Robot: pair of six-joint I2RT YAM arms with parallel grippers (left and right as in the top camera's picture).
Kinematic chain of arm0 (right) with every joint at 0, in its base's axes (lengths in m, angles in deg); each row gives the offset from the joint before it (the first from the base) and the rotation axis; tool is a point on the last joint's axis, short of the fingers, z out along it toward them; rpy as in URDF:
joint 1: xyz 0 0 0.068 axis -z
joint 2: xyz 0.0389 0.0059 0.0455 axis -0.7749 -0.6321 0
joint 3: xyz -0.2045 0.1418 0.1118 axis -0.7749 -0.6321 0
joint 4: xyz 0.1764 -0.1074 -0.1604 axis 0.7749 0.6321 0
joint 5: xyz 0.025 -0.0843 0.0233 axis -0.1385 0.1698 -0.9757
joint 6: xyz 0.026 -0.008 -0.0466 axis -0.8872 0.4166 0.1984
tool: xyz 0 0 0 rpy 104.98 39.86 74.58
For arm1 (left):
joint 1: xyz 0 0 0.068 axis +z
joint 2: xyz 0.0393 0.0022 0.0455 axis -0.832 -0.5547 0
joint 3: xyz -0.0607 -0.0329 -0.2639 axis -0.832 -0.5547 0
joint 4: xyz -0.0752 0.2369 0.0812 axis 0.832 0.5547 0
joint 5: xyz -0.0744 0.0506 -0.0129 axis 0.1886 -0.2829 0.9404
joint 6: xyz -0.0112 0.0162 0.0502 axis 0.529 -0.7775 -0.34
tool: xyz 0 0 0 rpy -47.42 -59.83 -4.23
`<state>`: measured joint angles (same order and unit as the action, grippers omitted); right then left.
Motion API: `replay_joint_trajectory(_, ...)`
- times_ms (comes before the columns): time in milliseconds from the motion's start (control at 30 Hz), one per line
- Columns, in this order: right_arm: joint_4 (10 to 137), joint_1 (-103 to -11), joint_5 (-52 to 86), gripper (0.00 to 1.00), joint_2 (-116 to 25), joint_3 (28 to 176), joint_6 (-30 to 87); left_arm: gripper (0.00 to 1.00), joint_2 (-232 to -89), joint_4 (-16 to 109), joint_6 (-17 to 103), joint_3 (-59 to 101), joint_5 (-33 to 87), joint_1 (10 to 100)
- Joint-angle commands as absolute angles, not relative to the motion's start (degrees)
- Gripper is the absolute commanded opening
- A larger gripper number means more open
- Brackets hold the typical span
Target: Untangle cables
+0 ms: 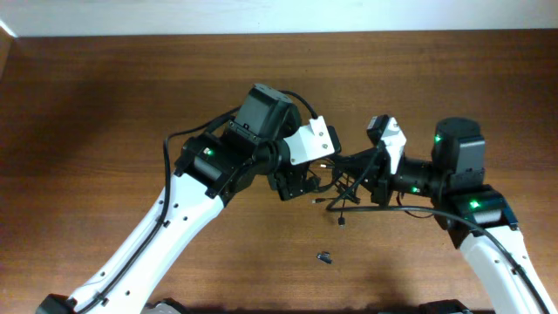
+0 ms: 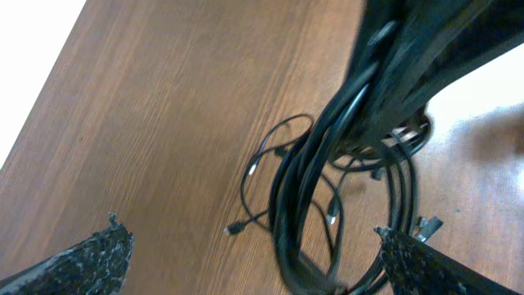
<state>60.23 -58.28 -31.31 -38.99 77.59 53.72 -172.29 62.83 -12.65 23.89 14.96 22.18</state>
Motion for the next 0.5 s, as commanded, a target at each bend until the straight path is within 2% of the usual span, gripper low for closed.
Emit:
replay_joint_trajectory(0,60.13,-54.46,-31.48,0.04,-37.11,78.14,47.05,1.0,-170.79,62.9,-8.93,24.38,10.34,21.96)
replay_joint_trajectory(200,59.99,-48.58,-40.84,0.04,-37.0,78.14,44.06,0.99,-170.79,62.57,-2.68,24.38,11.39,22.18)
replay_joint_trajectory(367,59.56,-48.03,-41.78,0.04,-37.0,78.14,43.2,0.99,-170.81,59.77,10.48,24.38,23.92,22.18)
replay_joint_trajectory(467,57.74,-48.03,-41.78,0.04,-37.0,78.14,41.06,0.99,-170.98,58.33,27.33,24.38,24.16,22.18)
